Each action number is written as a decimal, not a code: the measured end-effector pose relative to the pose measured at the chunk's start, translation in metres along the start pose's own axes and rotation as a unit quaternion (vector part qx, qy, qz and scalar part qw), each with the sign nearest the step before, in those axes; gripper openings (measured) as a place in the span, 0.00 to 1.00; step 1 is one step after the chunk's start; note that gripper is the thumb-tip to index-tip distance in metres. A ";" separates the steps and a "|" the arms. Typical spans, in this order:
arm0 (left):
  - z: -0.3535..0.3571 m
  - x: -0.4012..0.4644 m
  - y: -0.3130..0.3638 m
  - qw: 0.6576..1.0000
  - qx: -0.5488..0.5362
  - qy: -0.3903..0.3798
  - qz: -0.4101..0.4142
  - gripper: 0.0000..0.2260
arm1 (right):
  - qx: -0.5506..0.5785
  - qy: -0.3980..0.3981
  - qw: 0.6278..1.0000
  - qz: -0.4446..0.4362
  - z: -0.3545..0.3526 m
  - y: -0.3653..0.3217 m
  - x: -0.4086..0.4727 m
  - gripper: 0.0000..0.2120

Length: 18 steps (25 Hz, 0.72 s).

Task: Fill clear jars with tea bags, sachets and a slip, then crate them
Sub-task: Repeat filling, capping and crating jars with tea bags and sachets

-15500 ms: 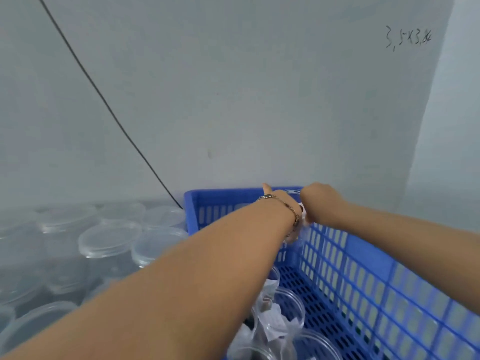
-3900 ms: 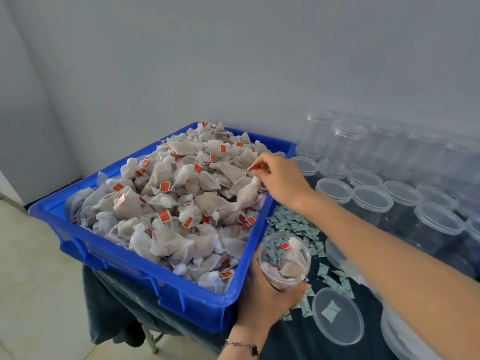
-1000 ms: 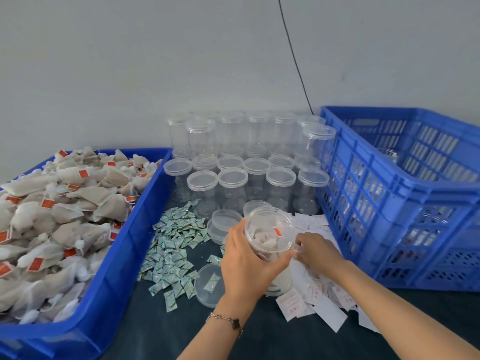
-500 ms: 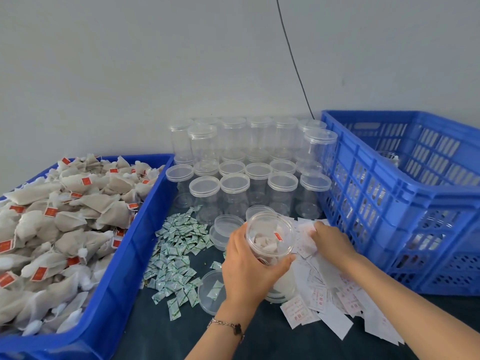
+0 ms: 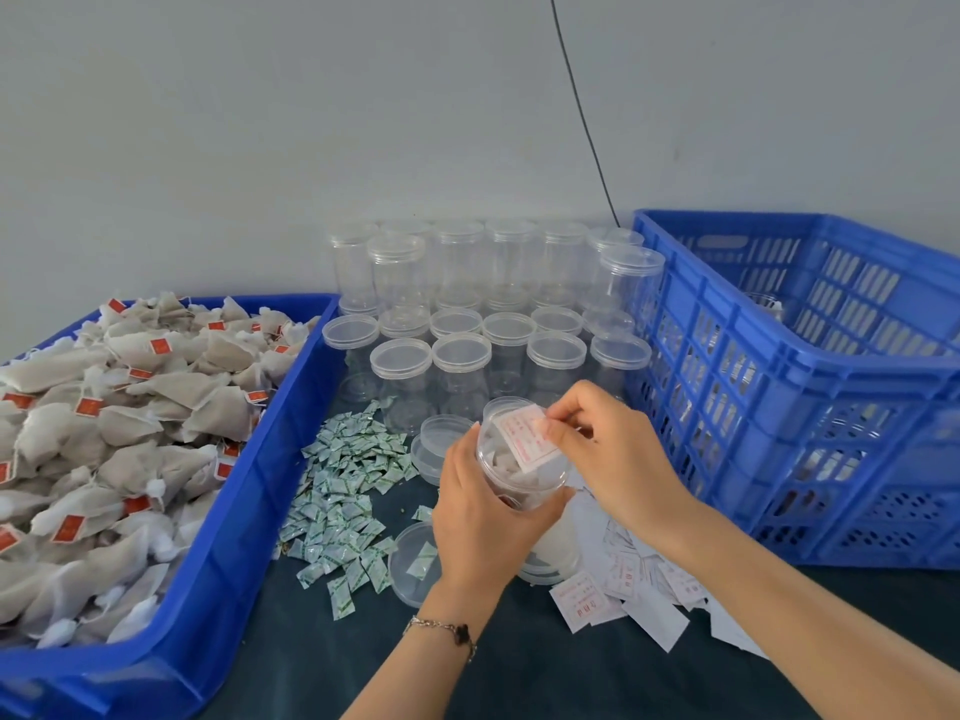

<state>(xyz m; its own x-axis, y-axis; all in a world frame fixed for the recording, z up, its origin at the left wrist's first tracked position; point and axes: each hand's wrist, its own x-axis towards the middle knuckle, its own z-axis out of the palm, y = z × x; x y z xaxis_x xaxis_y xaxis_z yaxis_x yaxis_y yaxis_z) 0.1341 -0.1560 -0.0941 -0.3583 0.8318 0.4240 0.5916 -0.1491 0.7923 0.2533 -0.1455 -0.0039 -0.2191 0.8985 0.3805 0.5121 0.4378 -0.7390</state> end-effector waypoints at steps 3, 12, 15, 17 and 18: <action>-0.005 0.001 0.002 1.000 0.004 0.007 0.013 0.45 | -0.057 -0.004 0.998 -0.030 0.003 0.000 0.005 0.06; -0.010 0.001 0.004 1.000 0.003 0.007 0.006 0.45 | -0.213 0.000 0.970 -0.114 0.013 0.008 0.013 0.10; -0.009 0.000 0.008 1.000 -0.008 0.009 0.013 0.44 | -0.200 -0.035 0.971 -0.127 0.014 0.011 0.009 0.11; -0.009 0.001 0.009 1.000 -0.006 0.002 0.018 0.44 | -0.184 -0.020 0.974 -0.128 0.009 0.010 0.004 0.12; -0.008 0.002 0.010 1.000 -0.005 -0.006 0.019 0.44 | -0.184 -0.009 0.975 -0.128 0.004 0.011 0.003 0.13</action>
<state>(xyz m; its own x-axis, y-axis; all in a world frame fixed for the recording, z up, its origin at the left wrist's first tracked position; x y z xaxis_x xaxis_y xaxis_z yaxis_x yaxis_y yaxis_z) 0.1338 -0.1599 -0.0820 -0.3281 0.8314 0.4484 0.5969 -0.1854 0.7806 0.2551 -0.1381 -0.0126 -0.3916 0.7630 0.5142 0.7010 0.6094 -0.3704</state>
